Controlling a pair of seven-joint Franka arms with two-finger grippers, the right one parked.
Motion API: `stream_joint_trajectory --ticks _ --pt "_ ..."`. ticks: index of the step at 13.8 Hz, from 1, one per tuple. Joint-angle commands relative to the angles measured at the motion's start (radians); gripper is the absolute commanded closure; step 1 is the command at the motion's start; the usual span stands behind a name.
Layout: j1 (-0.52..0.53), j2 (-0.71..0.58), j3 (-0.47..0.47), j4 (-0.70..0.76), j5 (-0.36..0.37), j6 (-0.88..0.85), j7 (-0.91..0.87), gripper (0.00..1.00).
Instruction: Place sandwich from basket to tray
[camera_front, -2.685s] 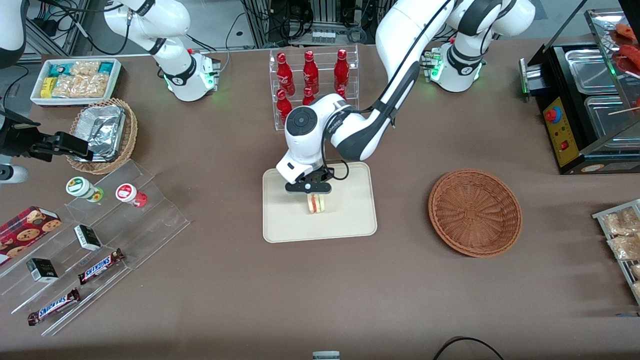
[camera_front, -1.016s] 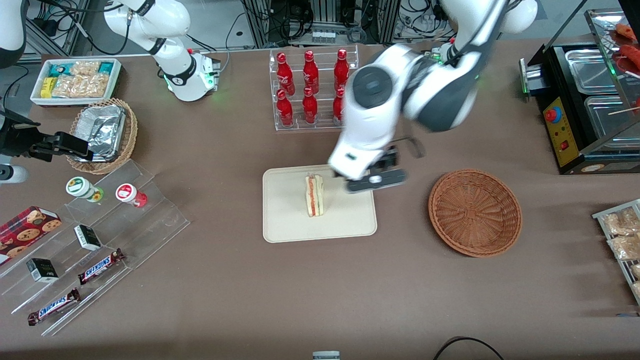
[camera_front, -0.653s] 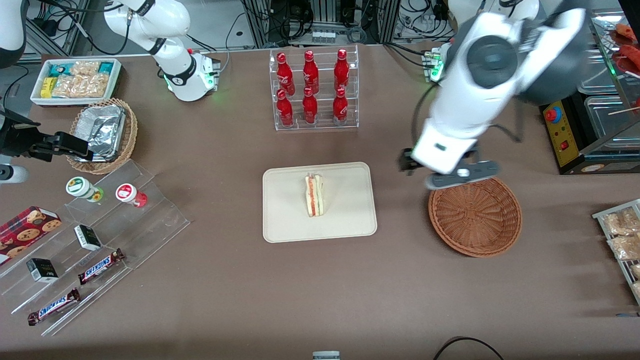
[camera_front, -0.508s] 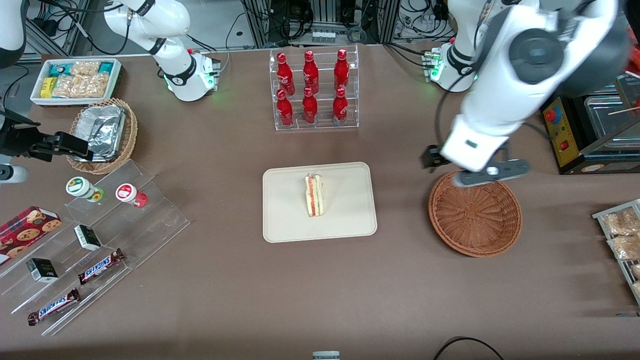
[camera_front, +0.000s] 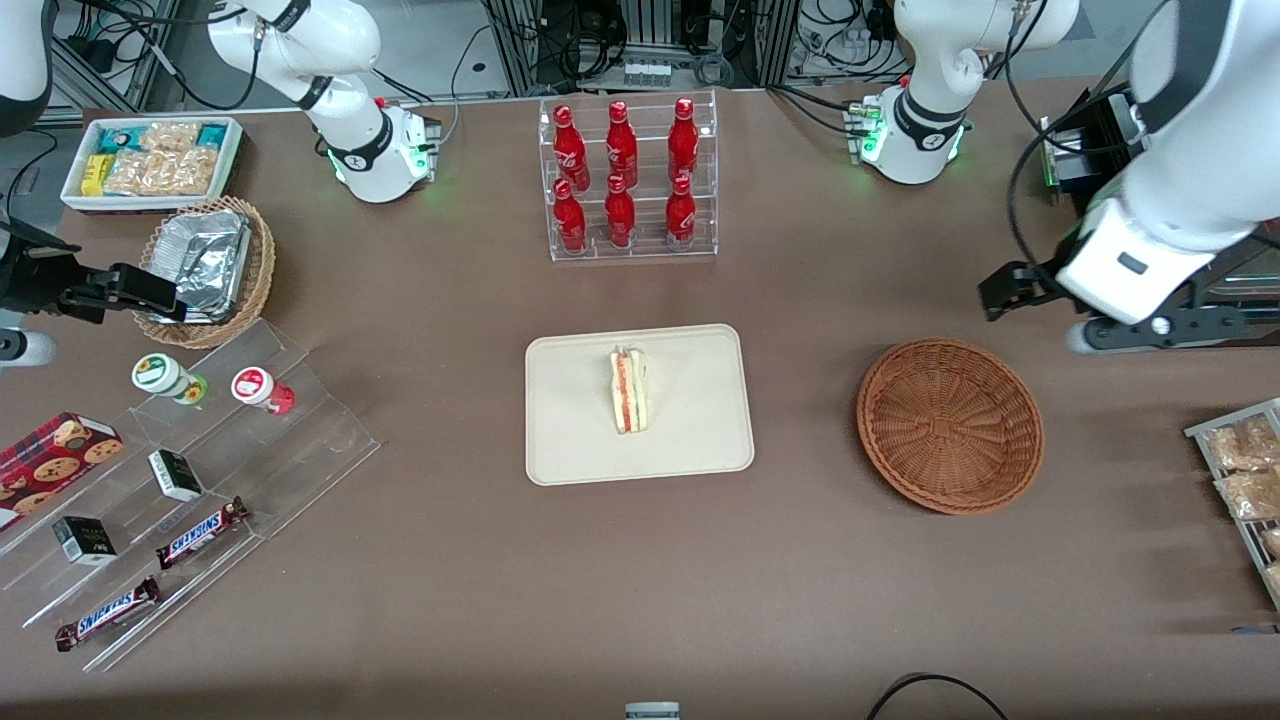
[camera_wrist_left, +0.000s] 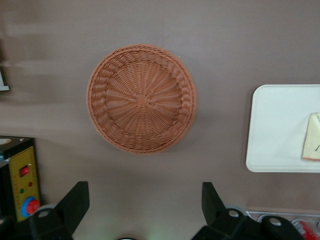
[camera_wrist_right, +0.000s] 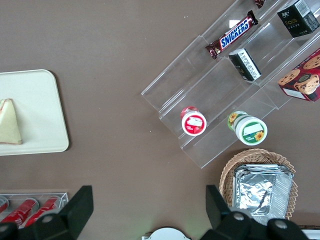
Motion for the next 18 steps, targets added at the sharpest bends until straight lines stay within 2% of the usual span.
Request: stream_joint_trajectory --ticks 1,4,7,18 --pt "0.042 -0.069 0.0 -0.067 -0.011 -0.007 0.111 0.01" --pt "0.042 -0.109 0.06 -0.122 -0.011 0.0 0.237 0.01" --pt "0.041 -0.147 0.079 -0.154 -0.008 0.005 0.242 0.01" --pt "0.041 -0.093 0.086 -0.061 0.008 0.002 0.245 0.01"
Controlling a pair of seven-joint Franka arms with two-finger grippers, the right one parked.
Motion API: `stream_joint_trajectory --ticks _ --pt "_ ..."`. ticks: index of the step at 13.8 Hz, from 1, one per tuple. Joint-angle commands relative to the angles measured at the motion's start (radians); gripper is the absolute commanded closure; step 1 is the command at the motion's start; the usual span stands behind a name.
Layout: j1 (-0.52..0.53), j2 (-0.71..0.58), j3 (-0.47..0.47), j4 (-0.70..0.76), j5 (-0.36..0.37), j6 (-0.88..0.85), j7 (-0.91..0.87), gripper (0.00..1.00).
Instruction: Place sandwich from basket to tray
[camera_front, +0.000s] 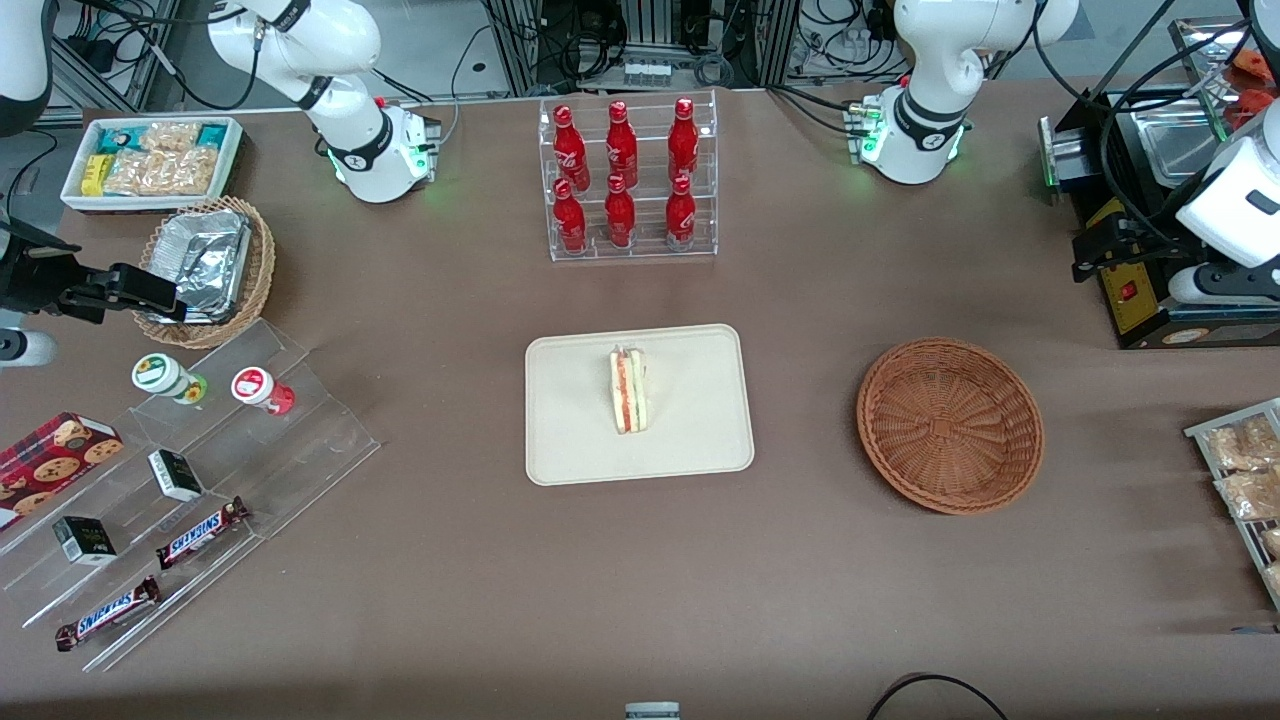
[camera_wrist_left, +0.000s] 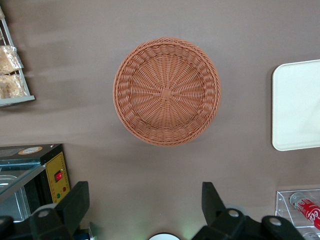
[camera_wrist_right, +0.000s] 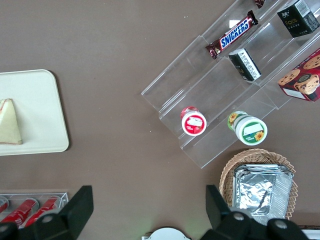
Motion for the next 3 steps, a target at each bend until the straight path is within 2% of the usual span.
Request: stream_joint_trajectory --ticks 1,3 --pt "0.006 0.016 -0.001 0.031 0.007 -0.004 0.017 0.01" --pt "0.006 0.017 -0.002 0.039 -0.001 -0.004 0.014 0.01"
